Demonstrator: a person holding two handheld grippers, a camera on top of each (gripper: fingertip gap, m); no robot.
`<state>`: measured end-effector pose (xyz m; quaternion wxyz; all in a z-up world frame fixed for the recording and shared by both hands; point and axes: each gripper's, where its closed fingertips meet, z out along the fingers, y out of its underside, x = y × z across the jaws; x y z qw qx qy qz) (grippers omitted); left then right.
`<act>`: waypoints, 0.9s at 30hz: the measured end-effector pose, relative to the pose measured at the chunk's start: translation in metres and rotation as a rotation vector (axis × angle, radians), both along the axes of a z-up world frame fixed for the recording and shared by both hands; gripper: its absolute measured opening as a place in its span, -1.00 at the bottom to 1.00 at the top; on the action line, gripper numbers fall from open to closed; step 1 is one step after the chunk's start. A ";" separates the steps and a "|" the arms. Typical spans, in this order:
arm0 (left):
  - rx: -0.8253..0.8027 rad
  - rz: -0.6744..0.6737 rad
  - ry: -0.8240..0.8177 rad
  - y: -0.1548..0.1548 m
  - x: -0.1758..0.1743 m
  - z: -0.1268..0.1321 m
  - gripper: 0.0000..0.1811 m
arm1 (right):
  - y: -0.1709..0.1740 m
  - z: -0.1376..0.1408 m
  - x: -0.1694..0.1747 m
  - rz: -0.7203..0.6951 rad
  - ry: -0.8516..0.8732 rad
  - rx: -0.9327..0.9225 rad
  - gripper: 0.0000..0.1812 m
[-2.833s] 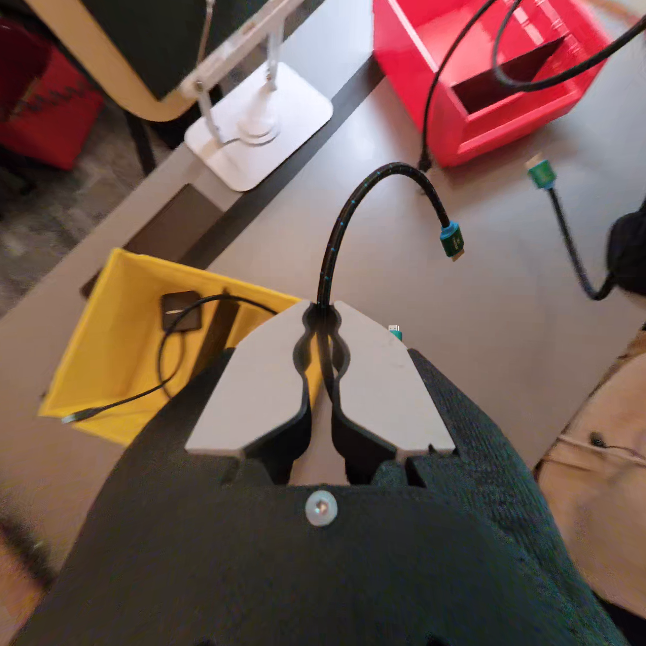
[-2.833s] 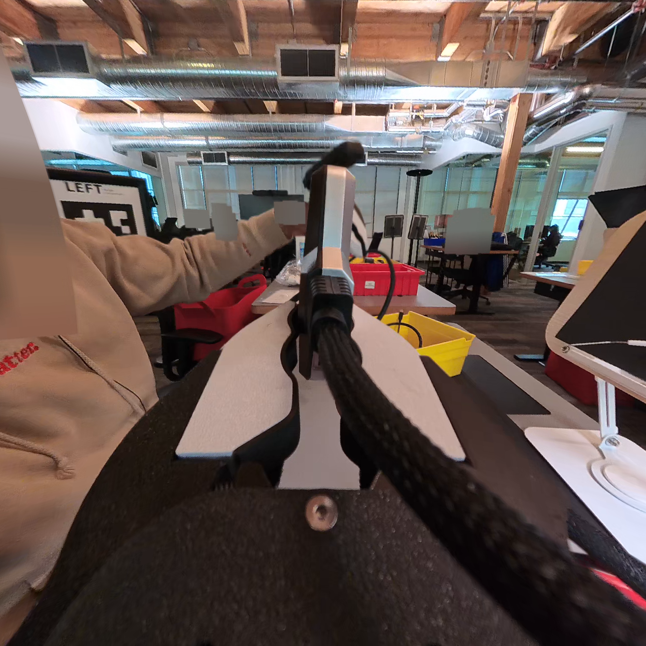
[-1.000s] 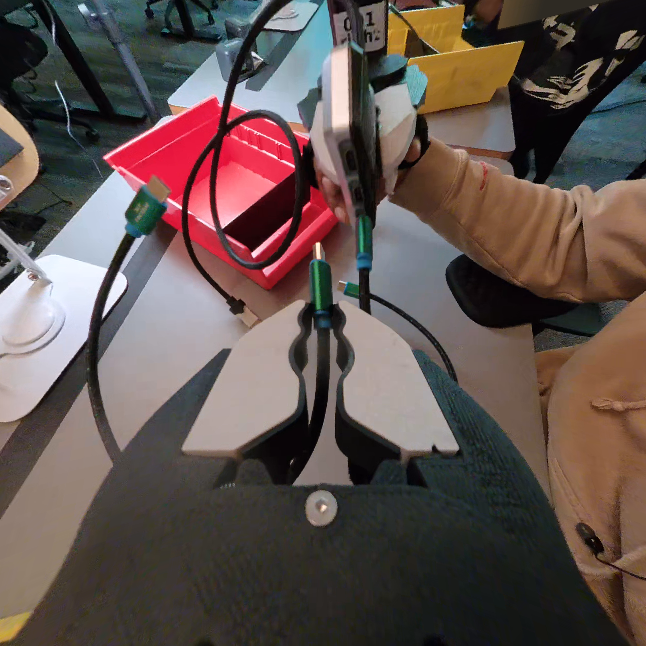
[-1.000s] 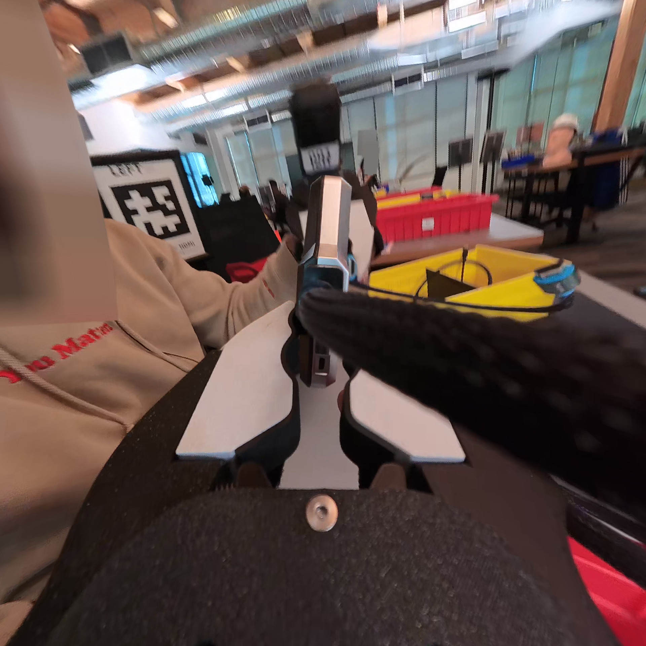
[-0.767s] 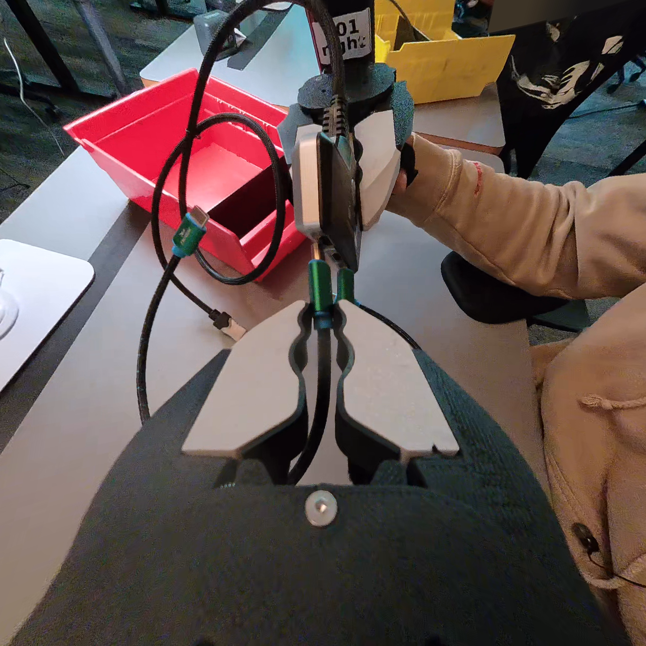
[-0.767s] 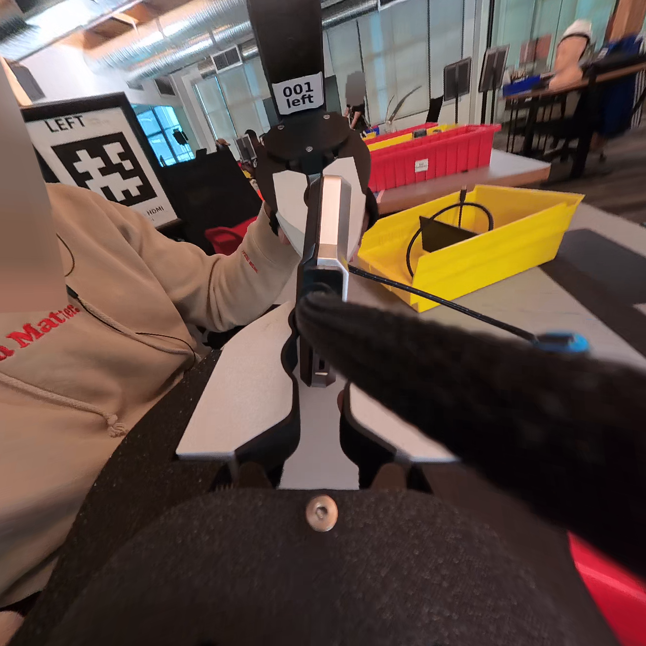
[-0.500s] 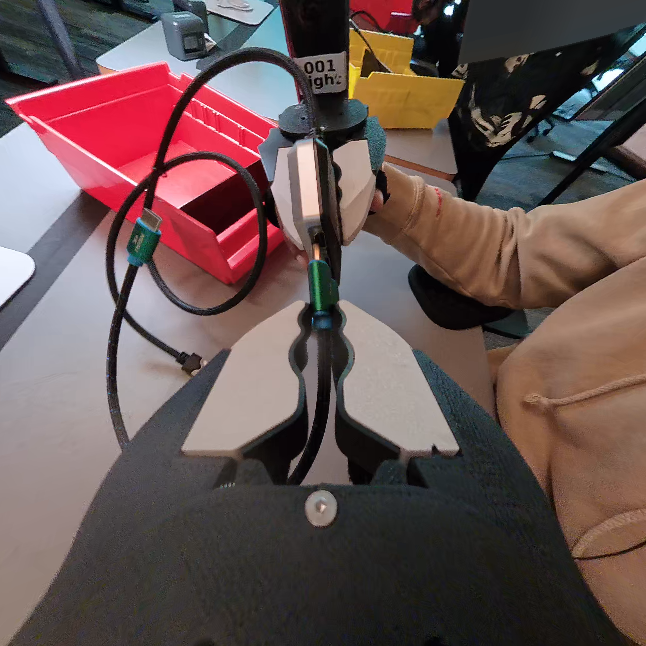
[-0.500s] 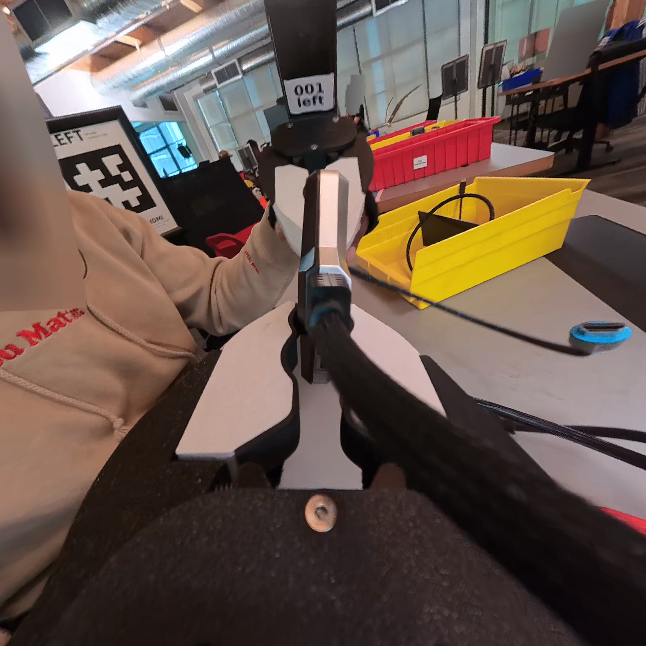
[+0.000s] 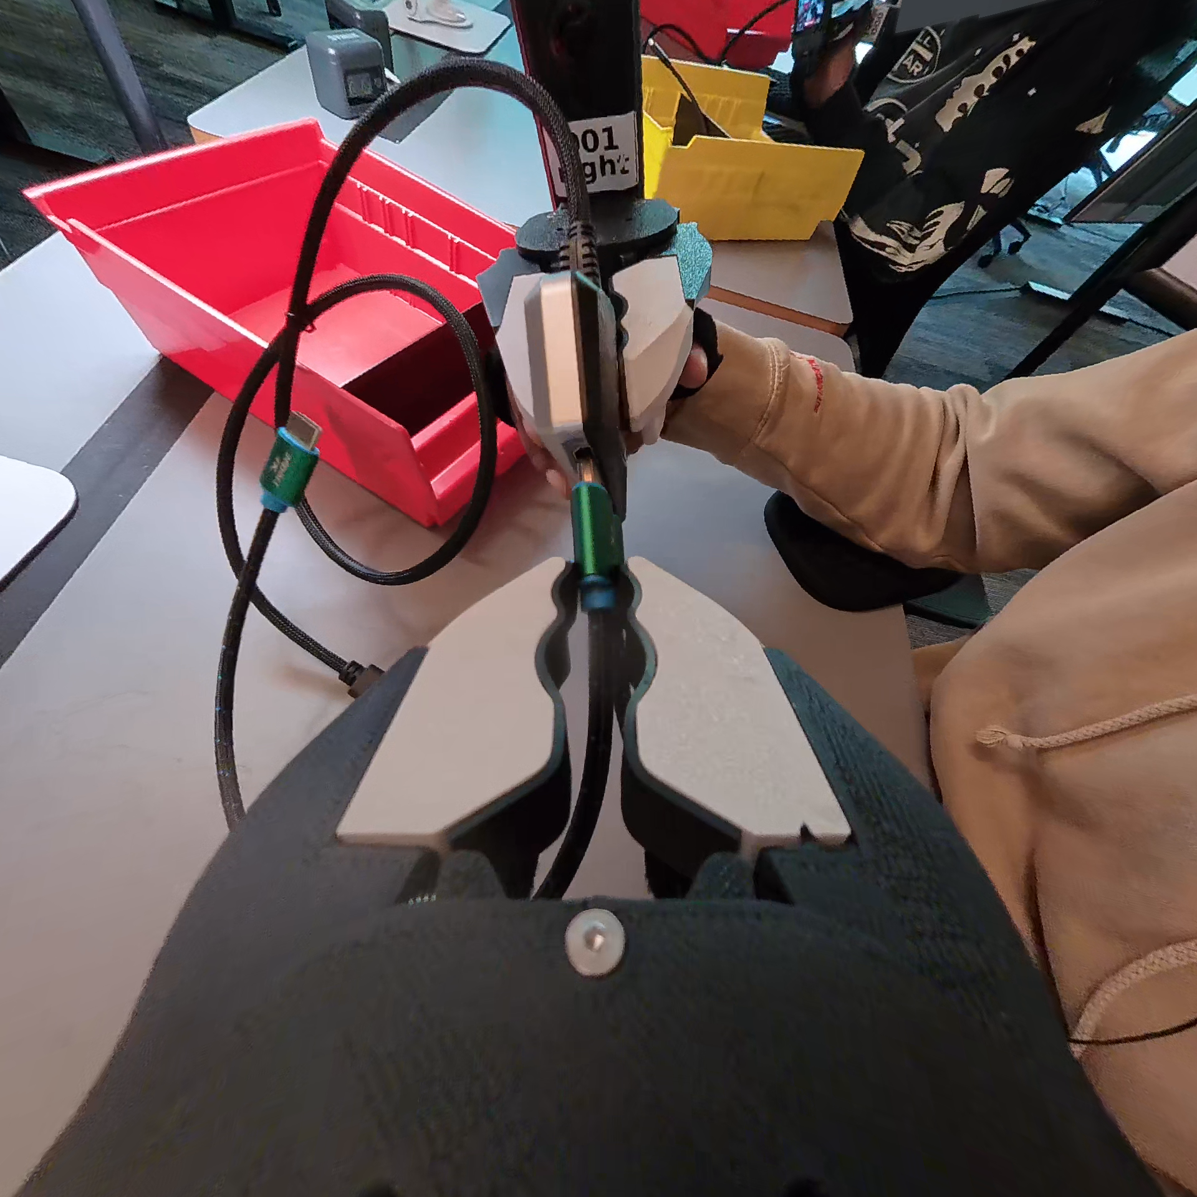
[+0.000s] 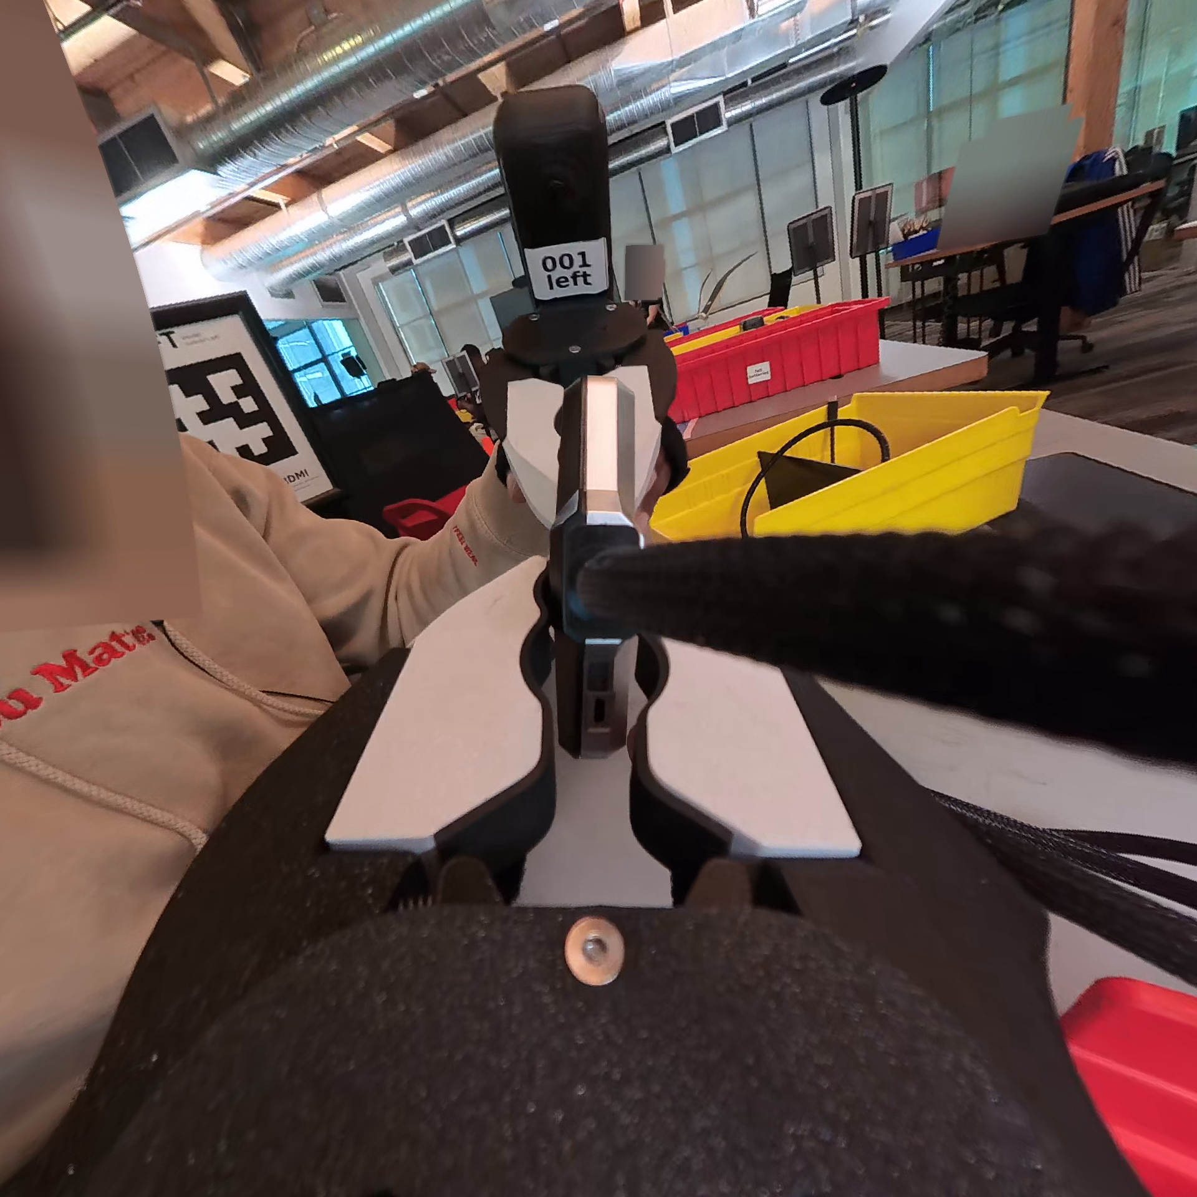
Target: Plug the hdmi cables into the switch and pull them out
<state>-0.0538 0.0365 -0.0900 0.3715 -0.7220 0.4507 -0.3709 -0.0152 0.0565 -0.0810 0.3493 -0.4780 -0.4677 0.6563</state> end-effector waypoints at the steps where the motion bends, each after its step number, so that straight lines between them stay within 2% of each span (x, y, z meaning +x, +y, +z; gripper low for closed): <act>1: 0.007 0.000 -0.001 0.000 0.000 0.001 -0.87 | -0.001 0.000 0.000 0.005 -0.001 -0.007 -0.76; 11: 0.019 -0.009 -0.003 -0.002 -0.003 0.003 -0.87 | -0.013 -0.014 -0.005 0.096 -0.074 -0.040 -0.76; 15: 0.021 -0.030 0.051 -0.005 -0.006 -0.004 -0.87 | -0.017 -0.019 -0.007 0.105 -0.121 -0.024 -0.76; 21: 0.012 -0.034 0.082 -0.004 -0.006 -0.012 -0.87 | -0.008 -0.006 -0.011 0.018 -0.043 -0.018 -0.69; 22: 0.013 -0.033 0.073 -0.004 -0.004 -0.011 -0.87 | -0.007 -0.009 -0.012 -0.003 -0.061 0.008 -0.73; 27: 0.024 -0.056 0.106 -0.008 -0.004 -0.015 -0.87 | -0.013 -0.012 -0.011 0.031 -0.085 0.024 -0.75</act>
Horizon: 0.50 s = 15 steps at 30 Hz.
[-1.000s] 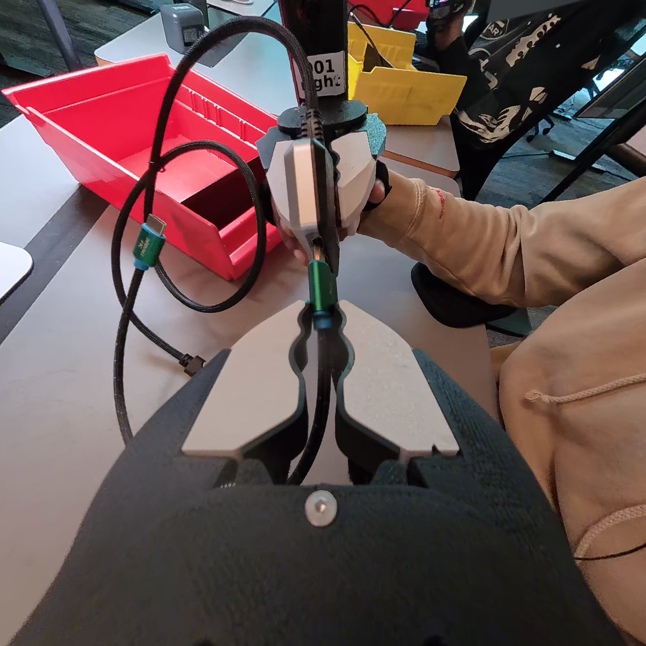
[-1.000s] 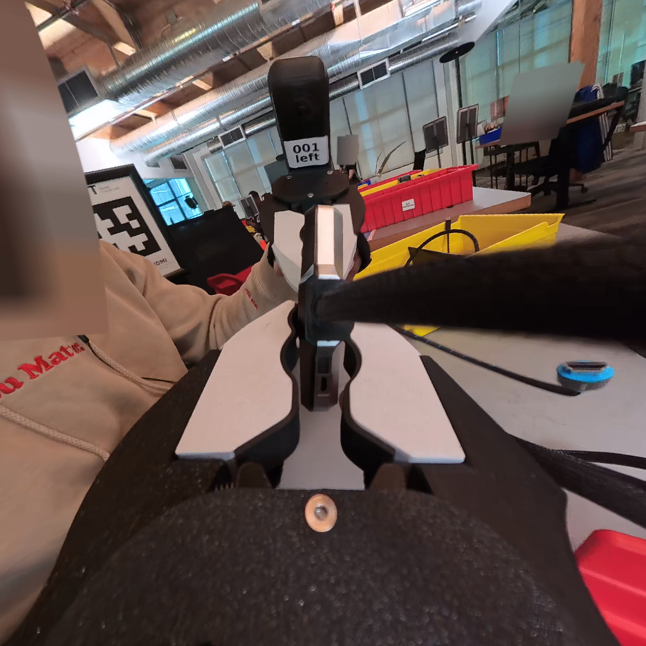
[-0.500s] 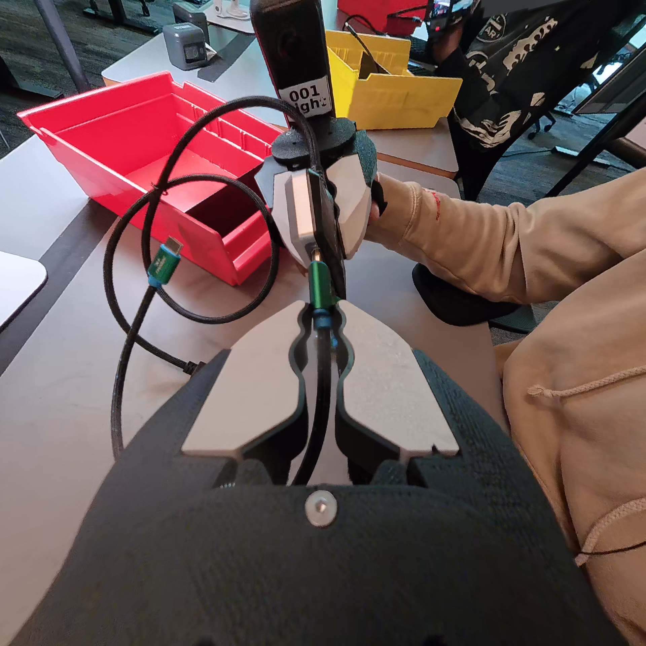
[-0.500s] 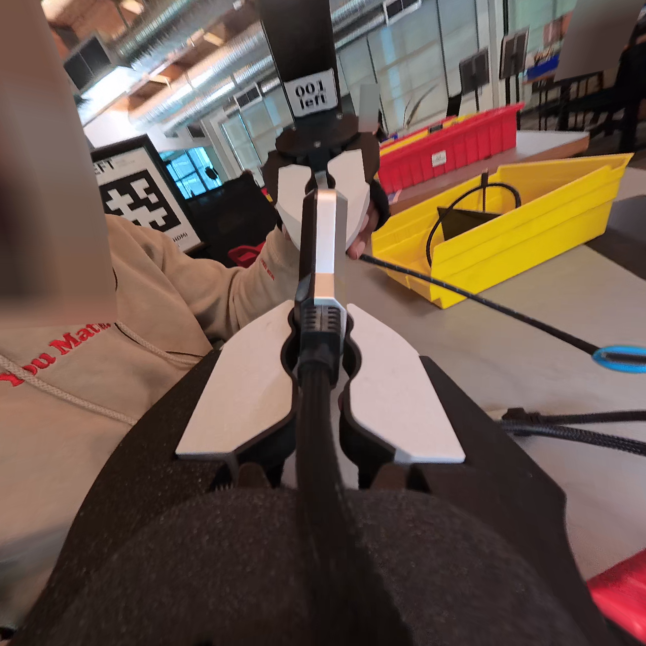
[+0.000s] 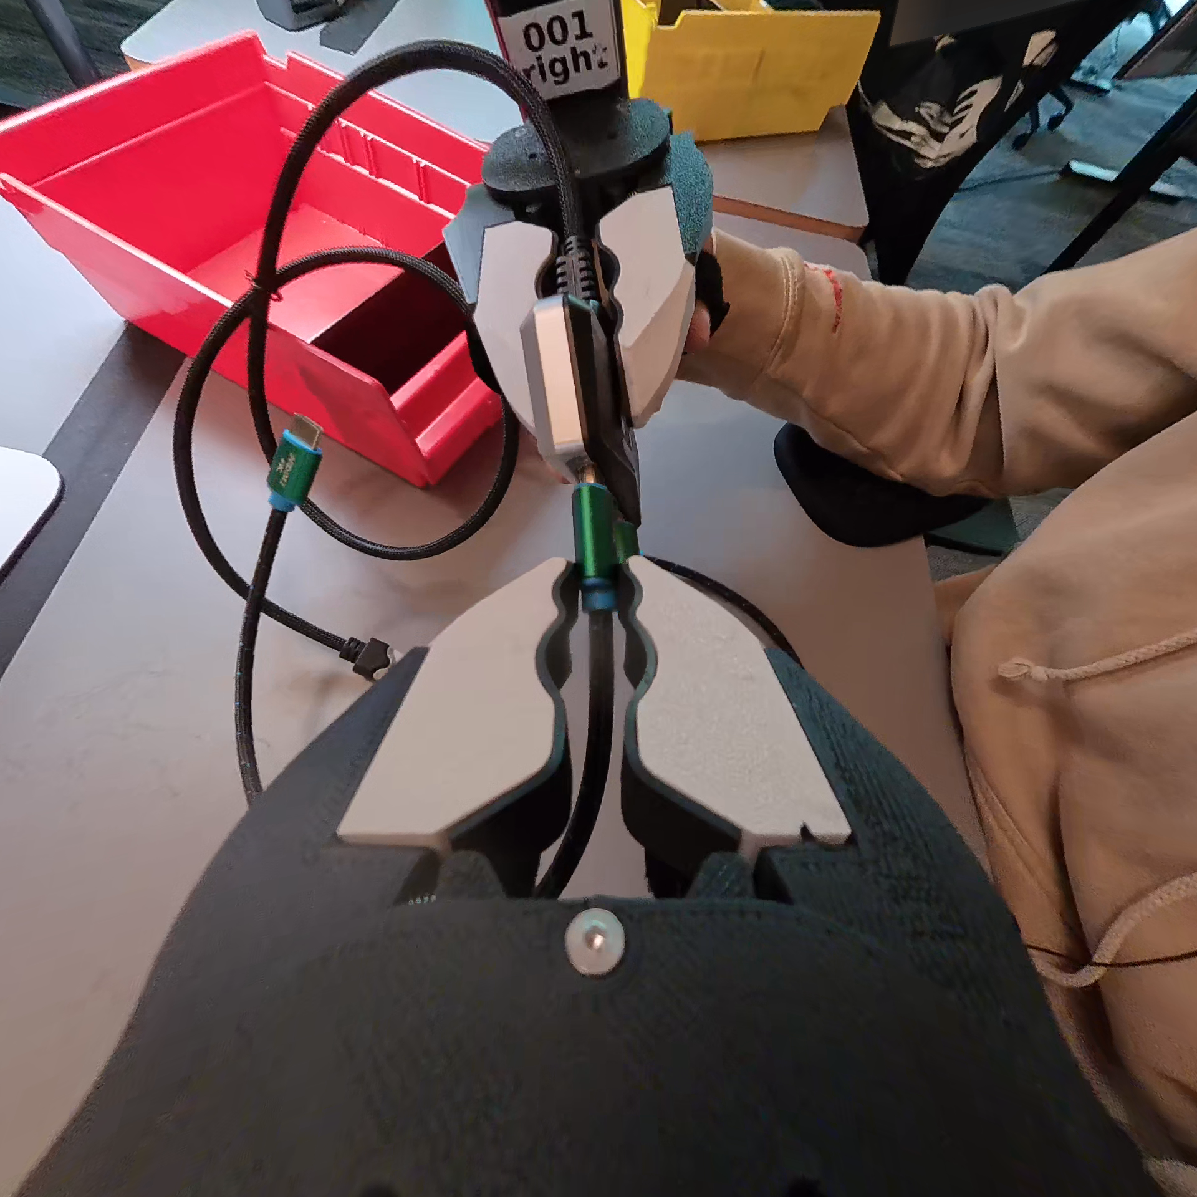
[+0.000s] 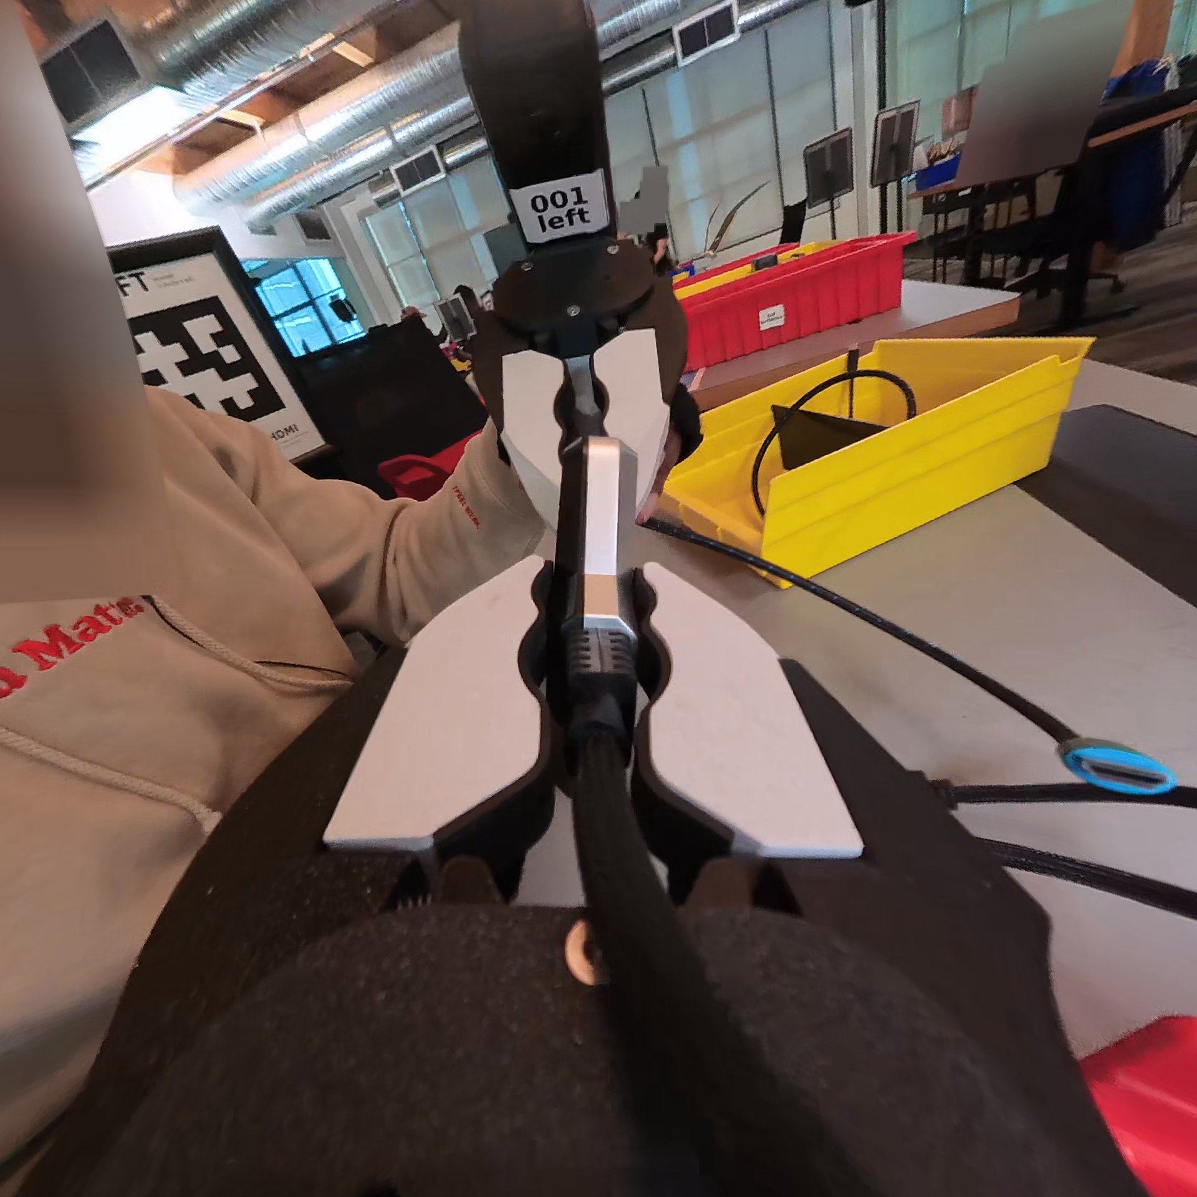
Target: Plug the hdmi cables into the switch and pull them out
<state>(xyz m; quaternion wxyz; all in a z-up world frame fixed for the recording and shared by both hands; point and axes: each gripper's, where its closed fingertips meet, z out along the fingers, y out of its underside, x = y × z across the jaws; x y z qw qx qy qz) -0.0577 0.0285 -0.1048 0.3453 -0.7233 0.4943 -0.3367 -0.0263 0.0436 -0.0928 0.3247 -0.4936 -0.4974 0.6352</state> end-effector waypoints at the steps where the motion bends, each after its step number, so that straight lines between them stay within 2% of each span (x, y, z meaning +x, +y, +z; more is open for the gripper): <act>1: 0.006 -0.002 0.008 0.000 0.000 -0.001 -0.87 | -0.001 -0.002 0.000 0.009 -0.014 -0.005 -0.75; 6: -0.027 -0.009 -0.044 0.001 0.003 -0.001 -0.87 | -0.003 -0.008 0.002 0.031 -0.050 -0.026 -0.75; 10: -0.025 -0.012 0.015 0.002 0.010 -0.016 -0.87 | -0.002 -0.020 0.004 0.036 -0.121 -0.021 -0.75; 13: -0.063 -0.009 -0.073 0.005 0.013 -0.010 -0.88 | 0.000 -0.018 0.007 0.035 -0.108 -0.039 -0.75; 15: -0.075 -0.012 -0.071 0.006 0.014 -0.014 -0.88 | 0.000 -0.021 0.007 0.033 -0.119 -0.035 -0.75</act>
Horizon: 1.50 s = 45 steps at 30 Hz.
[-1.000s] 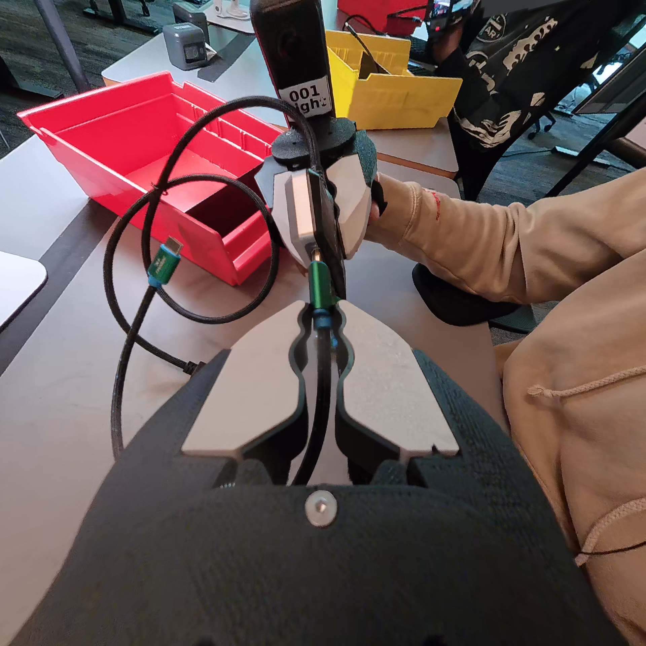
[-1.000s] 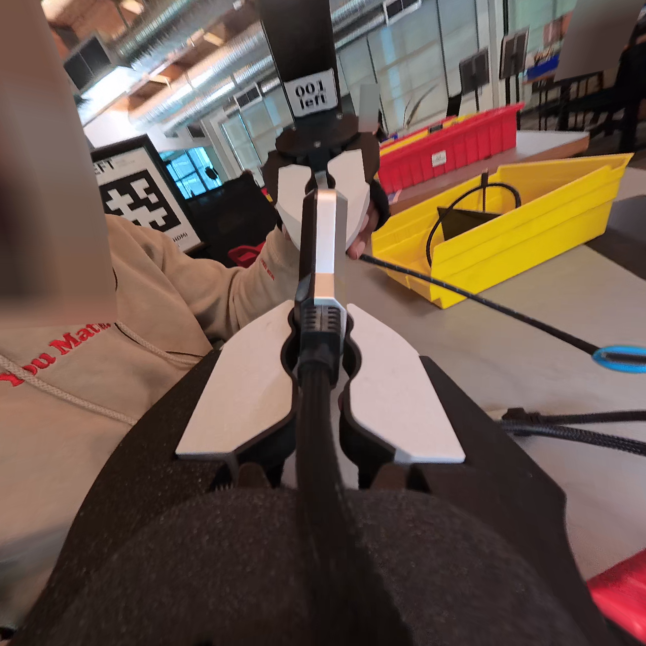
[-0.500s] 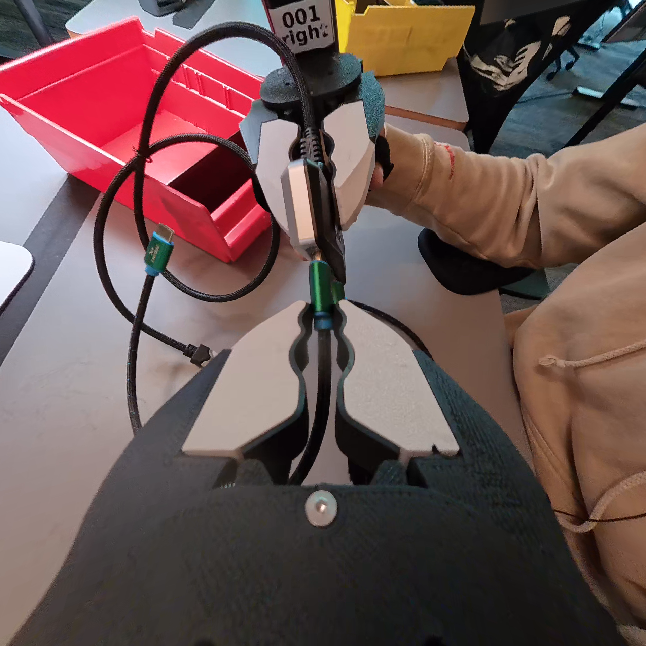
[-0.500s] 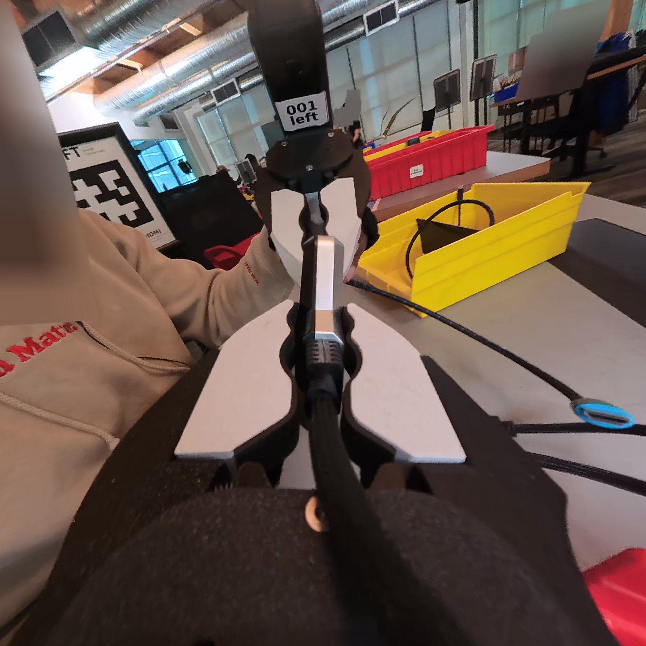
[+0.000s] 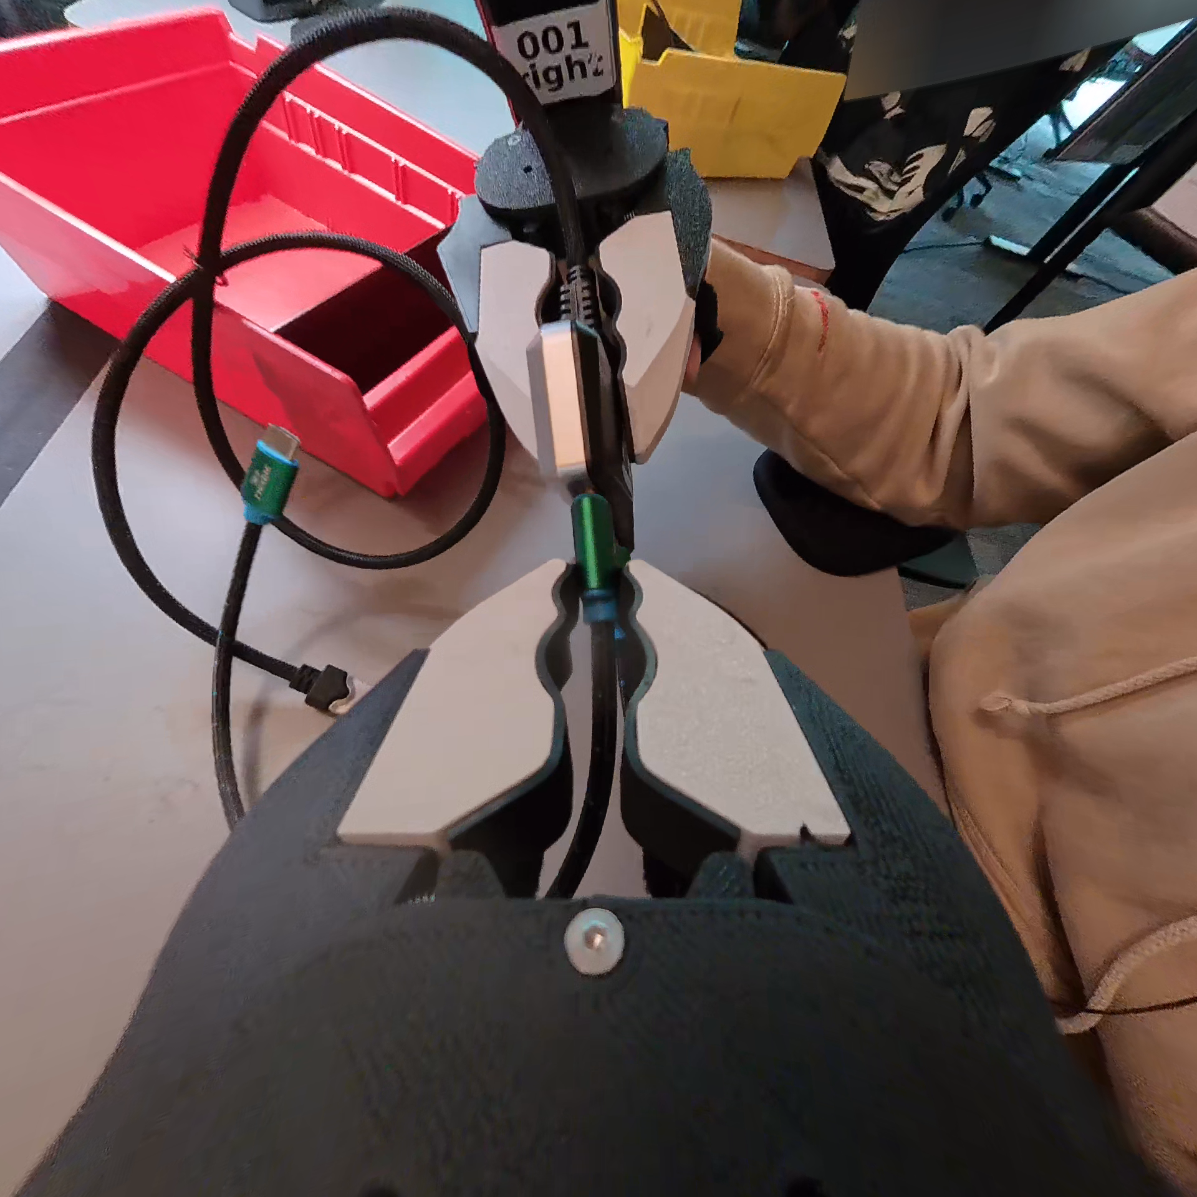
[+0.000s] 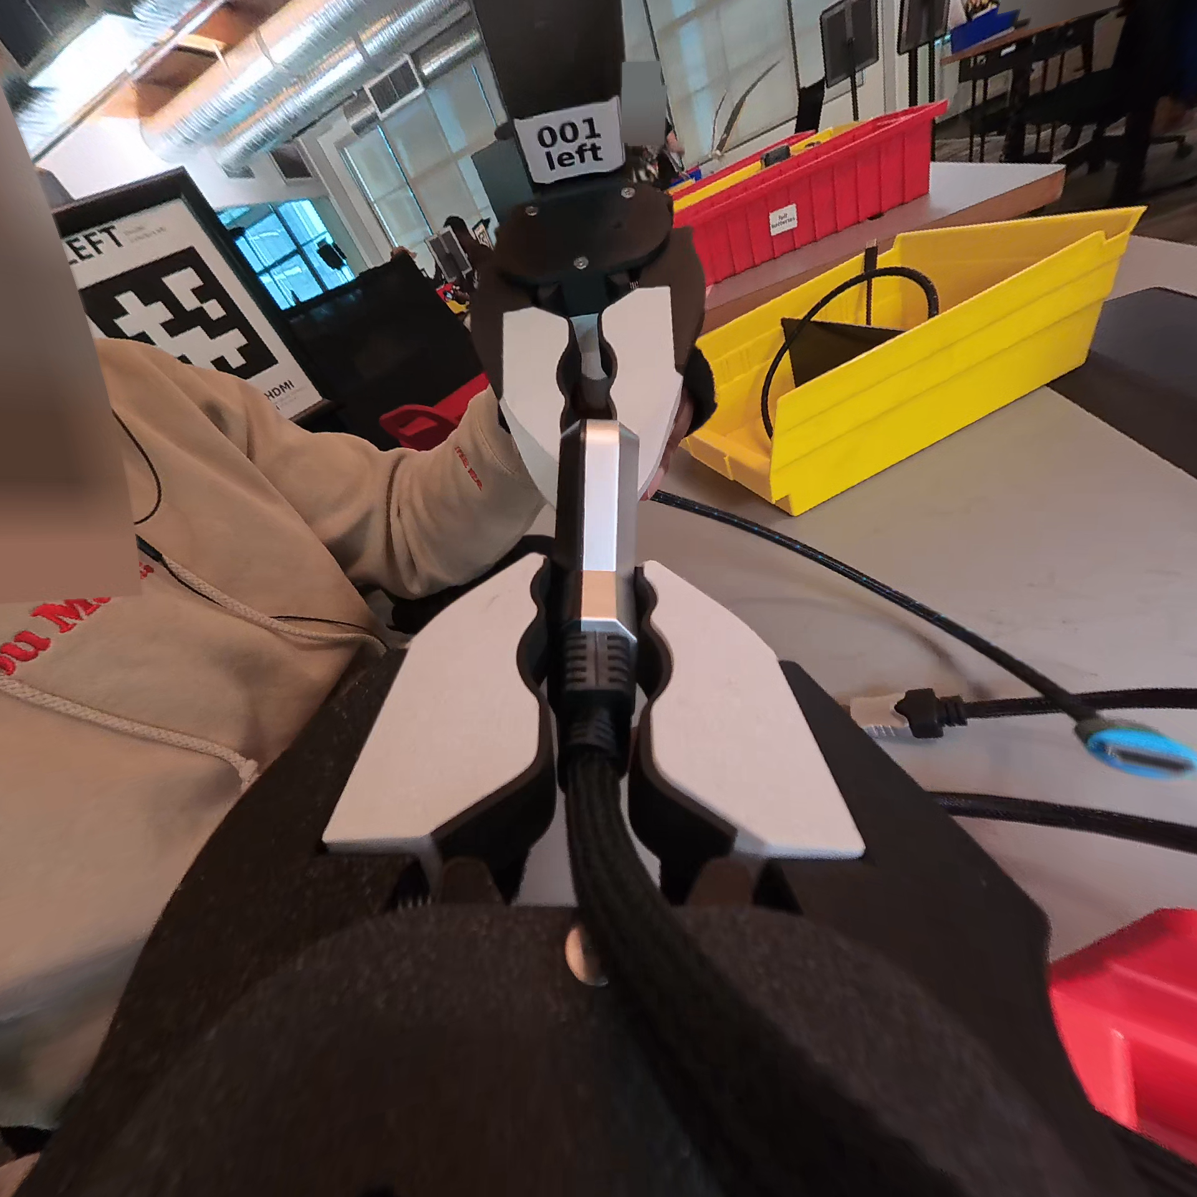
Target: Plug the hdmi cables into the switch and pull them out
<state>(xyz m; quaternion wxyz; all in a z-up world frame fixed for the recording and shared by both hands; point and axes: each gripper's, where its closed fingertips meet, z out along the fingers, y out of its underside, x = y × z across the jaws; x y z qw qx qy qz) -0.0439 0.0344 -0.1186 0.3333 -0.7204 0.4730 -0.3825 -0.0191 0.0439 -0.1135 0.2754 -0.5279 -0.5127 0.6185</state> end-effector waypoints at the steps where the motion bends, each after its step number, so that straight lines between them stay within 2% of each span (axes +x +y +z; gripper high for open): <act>1: -0.001 0.002 0.011 0.001 -0.001 -0.003 -0.88 | 0.001 -0.002 0.000 -0.004 -0.010 -0.001 -0.75; 5: 0.005 0.024 -0.010 0.007 -0.002 -0.003 -0.87 | 0.009 0.000 -0.002 -0.051 -0.027 0.011 -0.74; 14: 0.053 0.061 -0.091 0.013 -0.010 0.016 -0.87 | 0.019 0.004 0.008 -0.154 -0.116 0.135 -0.64; 19: 0.088 0.064 -0.104 0.011 -0.015 0.022 -0.87 | 0.014 0.017 0.007 -0.154 -0.095 0.167 -0.74; 23: 0.156 0.093 -0.194 0.008 -0.024 0.052 -0.69 | 0.004 0.034 0.009 -0.136 -0.155 0.250 -0.75; 26: 0.237 0.158 -0.216 0.010 -0.039 0.071 -0.66 | 0.006 0.059 0.016 -0.137 -0.264 0.330 -0.75; 30: 0.310 0.211 -0.245 0.007 -0.053 0.091 -0.66 | 0.013 0.116 0.030 -0.147 -0.413 0.445 -0.75; 35: 0.349 0.236 -0.238 0.004 -0.059 0.099 -0.68 | 0.034 0.188 0.053 -0.221 -0.514 0.527 -0.75; 38: 0.357 0.234 -0.235 0.003 -0.059 0.100 -0.69 | 0.064 0.217 0.069 -0.318 -0.607 0.574 -0.75; 42: 0.359 0.247 -0.220 0.006 -0.061 0.098 -0.70 | 0.111 0.238 0.088 -0.445 -0.709 0.637 -0.75; 45: 0.348 0.255 -0.223 0.008 -0.064 0.096 -0.70 | 0.153 0.220 0.104 -0.516 -0.838 0.682 -0.75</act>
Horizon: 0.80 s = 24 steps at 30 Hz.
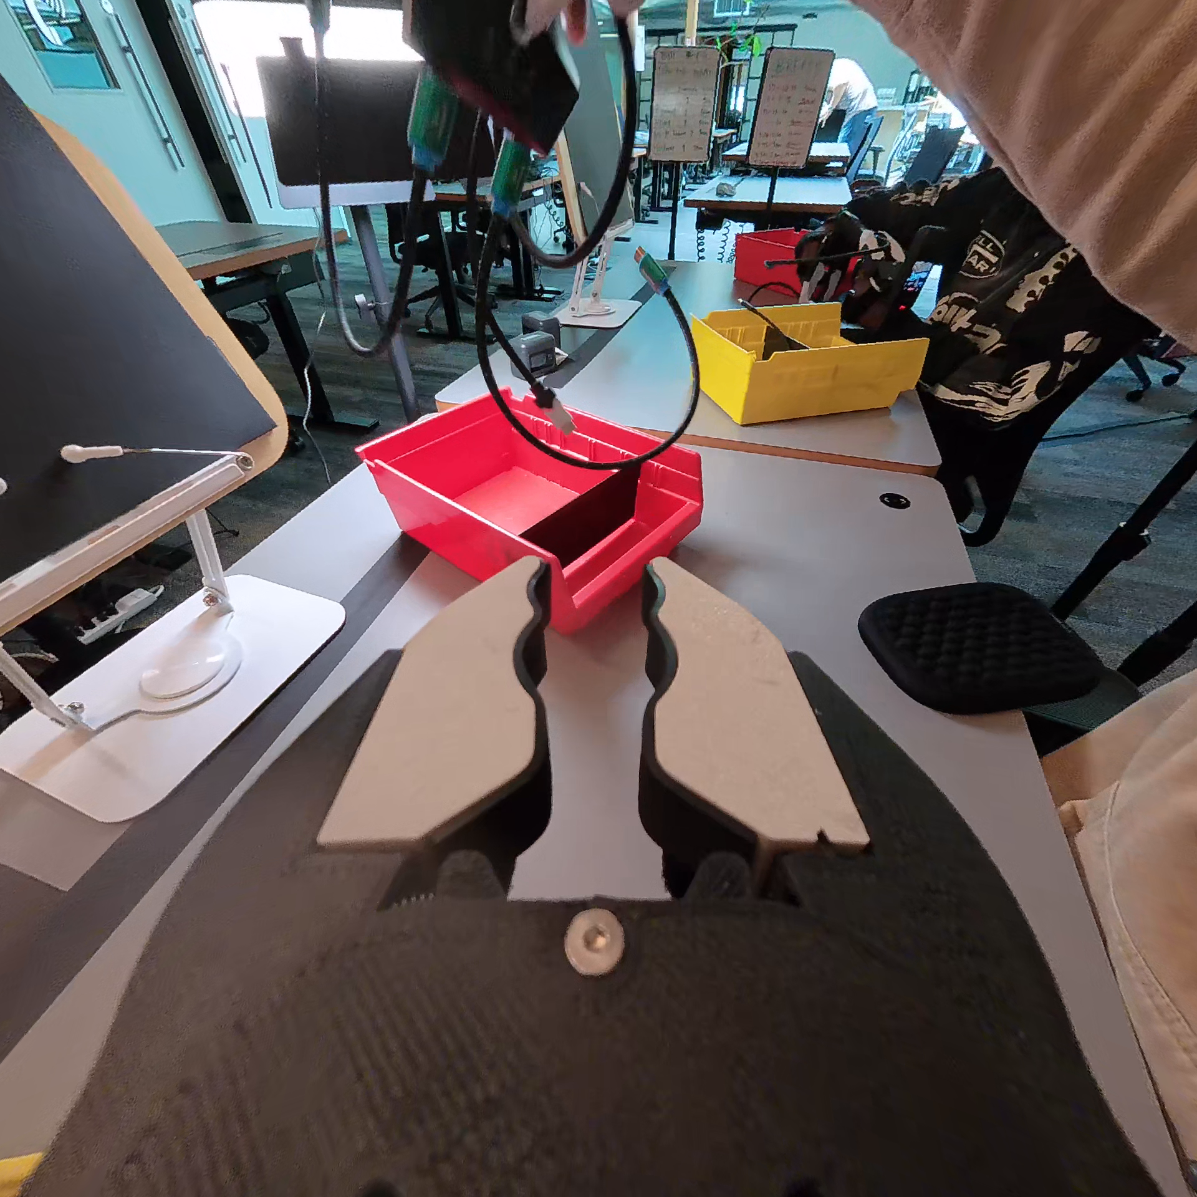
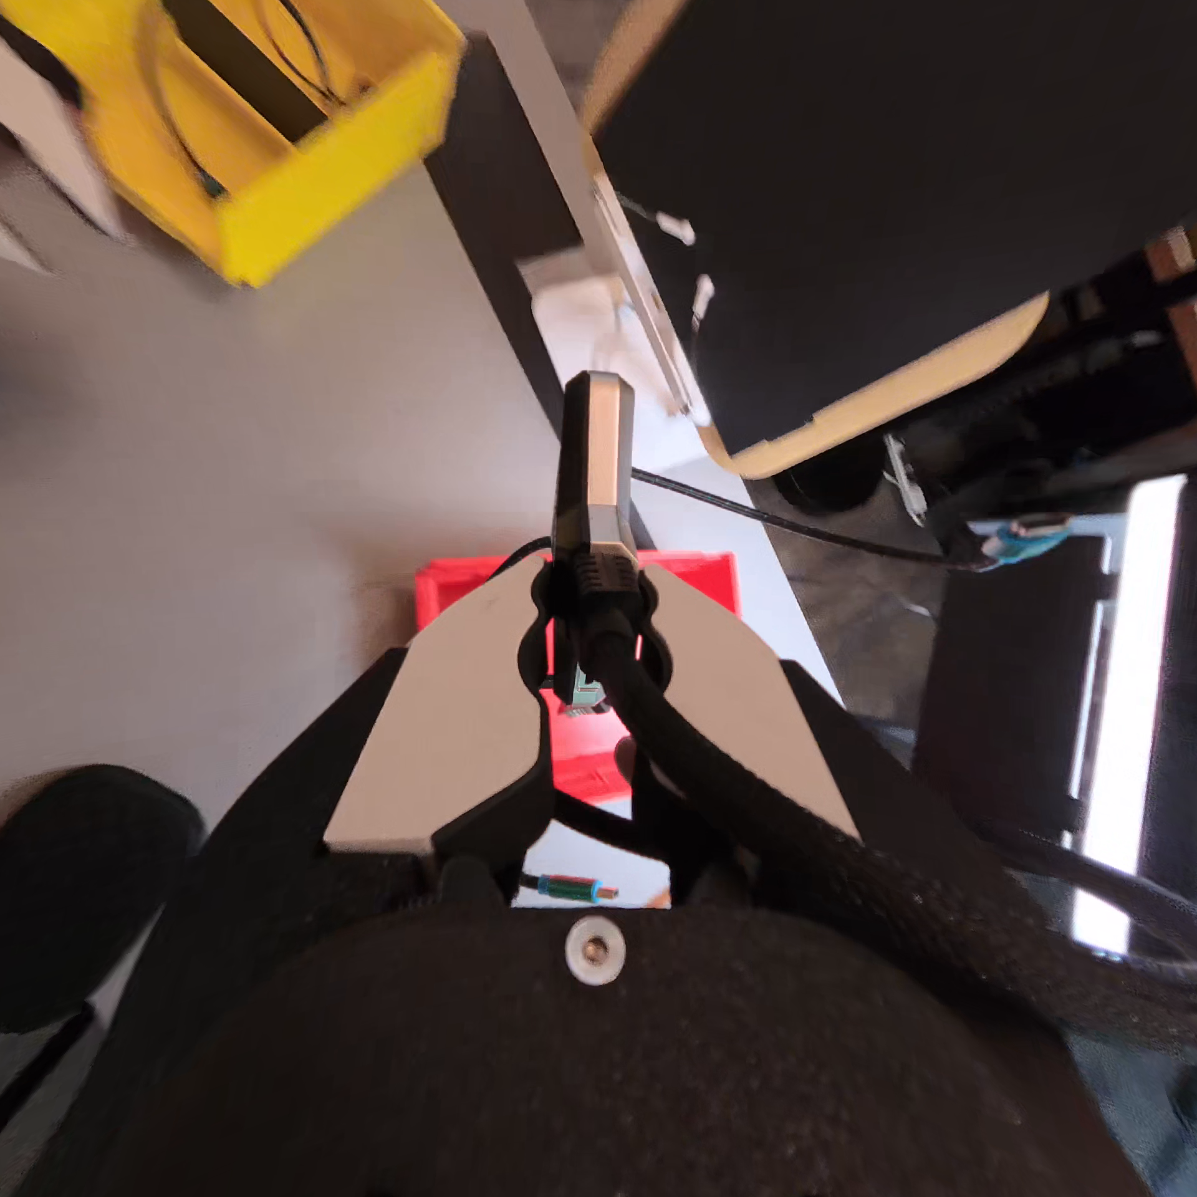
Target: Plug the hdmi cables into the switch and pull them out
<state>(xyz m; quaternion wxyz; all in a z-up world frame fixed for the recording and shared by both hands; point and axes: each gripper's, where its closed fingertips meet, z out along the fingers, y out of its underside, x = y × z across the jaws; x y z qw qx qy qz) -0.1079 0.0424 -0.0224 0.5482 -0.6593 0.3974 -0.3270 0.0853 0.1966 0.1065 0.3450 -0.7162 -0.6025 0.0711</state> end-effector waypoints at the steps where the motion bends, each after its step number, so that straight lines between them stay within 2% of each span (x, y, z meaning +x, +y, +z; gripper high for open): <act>1: -0.004 0.003 0.003 0.001 -0.001 -0.001 -0.71 | 0.014 -0.013 0.007 -0.029 -0.051 0.010 -0.75; 4: -0.013 0.014 0.012 0.005 -0.004 -0.006 -0.71 | 0.053 -0.064 0.025 -0.086 -0.194 0.066 -0.74; 7: -0.027 0.018 0.007 0.008 -0.007 -0.009 -0.71 | 0.079 -0.128 0.036 -0.104 -0.285 0.108 -0.74; 10: -0.045 0.024 0.009 0.013 -0.009 -0.014 -0.72 | 0.076 -0.194 0.034 -0.051 -0.324 0.043 -0.74; 12: -0.062 0.024 0.006 0.017 -0.010 -0.019 -0.72 | 0.070 -0.219 0.026 -0.019 -0.291 0.000 -0.75; 16: -0.096 0.023 0.021 0.023 -0.007 -0.030 -0.72 | 0.060 -0.245 0.021 -0.031 -0.230 -0.184 -0.71; 18: -0.101 0.023 0.034 0.024 -0.005 -0.033 -0.72 | 0.054 -0.255 0.022 -0.059 -0.184 -0.345 -0.70; 21: -0.096 0.023 0.042 0.023 -0.004 -0.033 -0.72 | 0.058 -0.252 0.025 -0.104 -0.066 -0.495 -0.68; 24: -0.085 0.030 0.043 0.023 -0.006 -0.032 -0.73 | 0.057 -0.238 0.031 -0.121 -0.005 -0.607 -0.71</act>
